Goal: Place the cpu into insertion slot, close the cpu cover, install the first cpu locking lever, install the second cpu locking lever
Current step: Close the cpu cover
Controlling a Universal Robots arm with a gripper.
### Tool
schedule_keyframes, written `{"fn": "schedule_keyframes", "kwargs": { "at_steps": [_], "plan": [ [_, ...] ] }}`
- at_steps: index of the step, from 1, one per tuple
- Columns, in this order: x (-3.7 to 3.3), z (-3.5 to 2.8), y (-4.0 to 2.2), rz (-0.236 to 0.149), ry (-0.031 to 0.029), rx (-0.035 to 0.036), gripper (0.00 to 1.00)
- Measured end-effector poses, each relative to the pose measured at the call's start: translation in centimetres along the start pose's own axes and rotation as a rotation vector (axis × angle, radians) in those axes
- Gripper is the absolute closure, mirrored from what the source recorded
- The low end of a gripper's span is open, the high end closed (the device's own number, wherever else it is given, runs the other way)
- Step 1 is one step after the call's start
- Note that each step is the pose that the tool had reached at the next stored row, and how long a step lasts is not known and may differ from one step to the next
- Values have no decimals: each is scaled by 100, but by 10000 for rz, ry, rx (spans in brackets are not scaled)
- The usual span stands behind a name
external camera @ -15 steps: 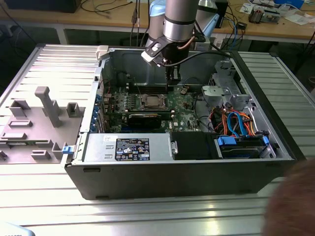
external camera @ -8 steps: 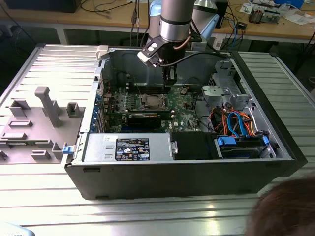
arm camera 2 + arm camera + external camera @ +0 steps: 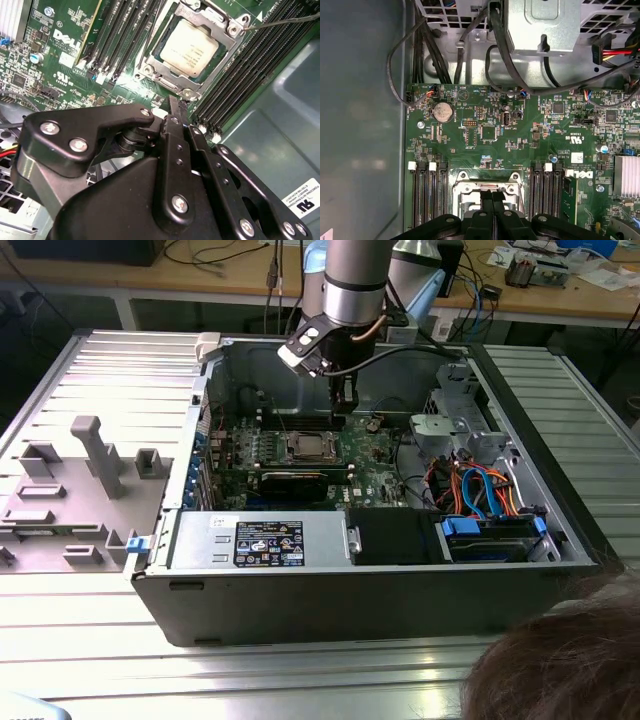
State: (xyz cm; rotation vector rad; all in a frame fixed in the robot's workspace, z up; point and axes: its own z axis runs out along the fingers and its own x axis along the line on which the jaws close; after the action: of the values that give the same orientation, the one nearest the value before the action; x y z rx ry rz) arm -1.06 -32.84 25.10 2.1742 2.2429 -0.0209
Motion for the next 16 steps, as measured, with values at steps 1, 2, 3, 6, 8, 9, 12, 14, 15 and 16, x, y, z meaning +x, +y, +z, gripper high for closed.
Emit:
{"fn": "schedule_keyframes", "kwargs": {
  "at_steps": [1, 2, 3, 6, 8, 9, 12, 14, 15, 16],
  "plan": [
    [0, 0, 0, -1, 0, 0, 89],
    [0, 0, -1, 0, 0, -1, 89],
    [0, 0, -1, 1, 0, 0, 89],
    [0, 0, -1, 1, 0, 0, 89],
    [0, 3, -15, 1, 1, -1, 89],
    [1, 5, -25, 2, 1, 0, 89],
    [2, 13, -44, 1, 2, -1, 89],
    [2, 17, -50, 1, 1, -1, 89],
    [2, 22, -57, 2, 0, 0, 89],
    [2, 24, -60, 1, 0, 0, 89]
  ]
}}
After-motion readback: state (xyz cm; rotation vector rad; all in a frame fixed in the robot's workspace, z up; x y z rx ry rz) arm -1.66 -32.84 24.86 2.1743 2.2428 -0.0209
